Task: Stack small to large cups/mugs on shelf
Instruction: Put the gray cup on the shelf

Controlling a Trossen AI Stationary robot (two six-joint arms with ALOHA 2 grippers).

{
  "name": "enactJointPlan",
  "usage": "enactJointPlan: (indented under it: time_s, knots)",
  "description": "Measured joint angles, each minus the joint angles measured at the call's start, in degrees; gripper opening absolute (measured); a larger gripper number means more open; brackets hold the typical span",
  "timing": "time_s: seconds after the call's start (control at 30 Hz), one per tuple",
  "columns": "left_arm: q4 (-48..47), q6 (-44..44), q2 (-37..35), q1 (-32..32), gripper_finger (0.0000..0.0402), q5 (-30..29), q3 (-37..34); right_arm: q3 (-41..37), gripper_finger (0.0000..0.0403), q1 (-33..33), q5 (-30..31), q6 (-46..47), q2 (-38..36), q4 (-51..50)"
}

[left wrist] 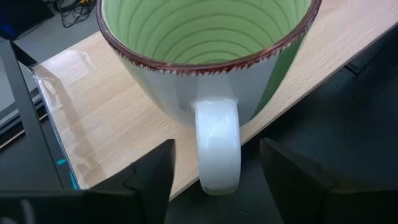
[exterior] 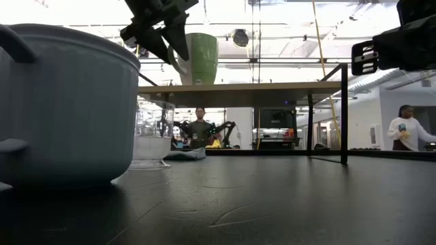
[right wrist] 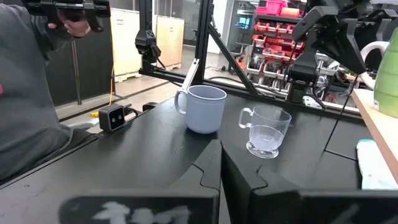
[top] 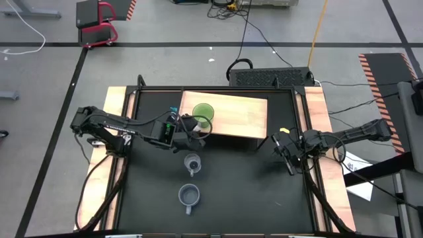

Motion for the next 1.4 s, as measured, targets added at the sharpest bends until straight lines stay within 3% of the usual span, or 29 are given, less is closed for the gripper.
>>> enactJointPlan:
  time_s: [0.3,0.7,1.03,1.27,1.4]
  knots:
    - [0.0,-0.1,0.0,0.0,0.0286,-0.2,0.0,0.0,0.0,0.0,0.0,0.0,0.0,0.0]
    - [-0.6,0.6,-1.7,0.0,0.0288,-0.9,0.0,0.0,0.0,0.0,0.0,0.1,0.0,-0.1]
    - [-0.7,1.5,-8.7,-0.2,0.0287,0.5,0.0,0.0,0.0,0.0,0.0,0.2,0.0,0.2]
    - [-9.5,1.8,-14.7,-0.2,0.0286,0.4,0.0,0.0,0.0,0.0,0.0,1.1,0.0,0.7]
    - [-15.5,0.4,-17.4,-1.4,0.0263,-1.8,0.0,0.0,0.0,0.0,0.0,1.1,0.0,0.6]
